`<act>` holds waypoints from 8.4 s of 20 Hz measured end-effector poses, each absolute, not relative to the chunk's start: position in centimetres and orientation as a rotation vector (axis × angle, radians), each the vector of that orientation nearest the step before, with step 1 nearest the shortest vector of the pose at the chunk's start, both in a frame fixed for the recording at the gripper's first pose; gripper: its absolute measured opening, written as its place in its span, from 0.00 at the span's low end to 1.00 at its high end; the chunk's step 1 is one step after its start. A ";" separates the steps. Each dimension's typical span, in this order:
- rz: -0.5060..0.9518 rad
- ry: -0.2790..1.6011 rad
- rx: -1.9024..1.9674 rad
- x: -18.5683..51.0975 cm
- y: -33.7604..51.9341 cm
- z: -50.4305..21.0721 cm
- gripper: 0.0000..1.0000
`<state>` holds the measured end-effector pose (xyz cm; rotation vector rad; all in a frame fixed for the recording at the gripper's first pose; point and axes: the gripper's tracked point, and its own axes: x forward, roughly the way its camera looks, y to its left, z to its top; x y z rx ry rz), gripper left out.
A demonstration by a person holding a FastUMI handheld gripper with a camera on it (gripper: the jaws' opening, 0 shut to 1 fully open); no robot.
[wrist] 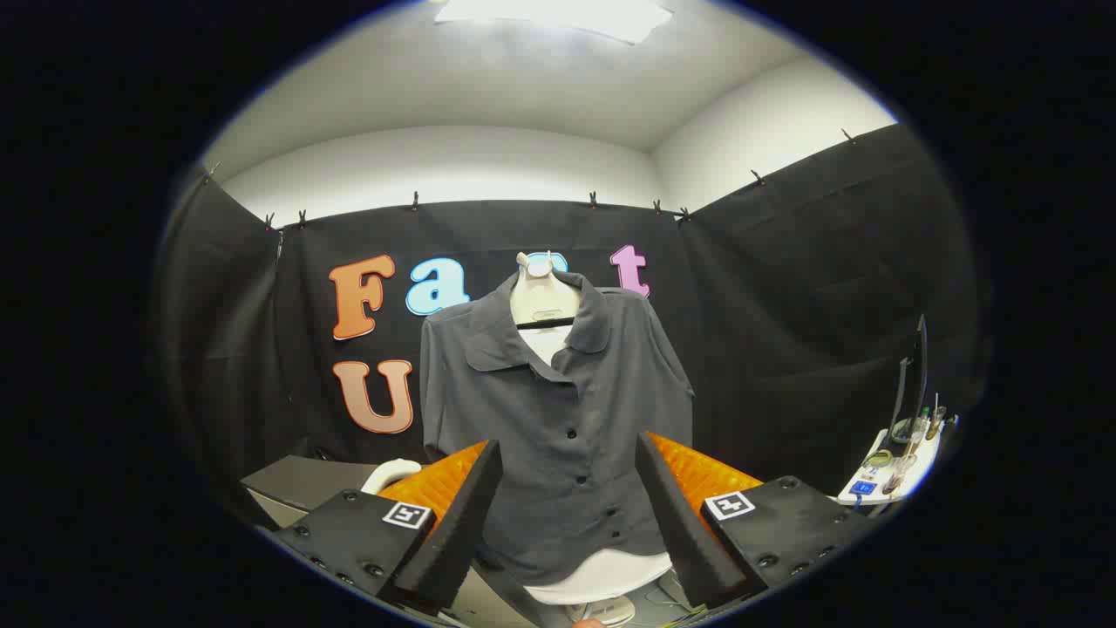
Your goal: Iron the clothes twice with a garment steamer, once on the left side and once on the right side.
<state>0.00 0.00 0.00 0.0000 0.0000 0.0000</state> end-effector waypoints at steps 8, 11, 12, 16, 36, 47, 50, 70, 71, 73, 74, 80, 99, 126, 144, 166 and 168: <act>0.014 0.018 -0.004 0.4 1.0 -0.7 0.98; 0.013 0.021 -0.001 0.2 0.8 -0.7 0.98; 0.011 0.020 0.001 0.1 0.7 -0.7 0.98; 0.011 0.018 0.009 -0.3 0.4 -0.6 0.98; 0.194 0.088 -0.003 1.4 9.0 -1.8 0.98; 0.374 0.191 -0.059 5.5 21.2 -4.1 0.98; 0.414 0.247 -0.059 6.3 24.8 -6.2 0.98; 0.392 0.658 -0.127 17.2 36.1 -22.9 0.99; 0.384 0.668 -0.126 17.6 36.1 -23.4 0.99; 0.371 0.695 -0.130 18.2 36.1 -24.7 0.99; 0.363 0.710 -0.140 18.5 36.0 -25.3 0.99; 0.345 0.806 -0.172 20.5 36.8 -28.3 0.99; 0.306 0.942 -0.152 21.9 37.8 -31.6 0.44; 0.359 0.611 -0.071 11.8 28.0 -14.6 0.37; 0.178 0.480 -0.012 9.7 10.7 -6.0 0.37; 0.192 0.566 -0.035 15.3 4.7 -14.2 0.37; 0.207 0.588 -0.034 15.0 4.8 -15.3 0.37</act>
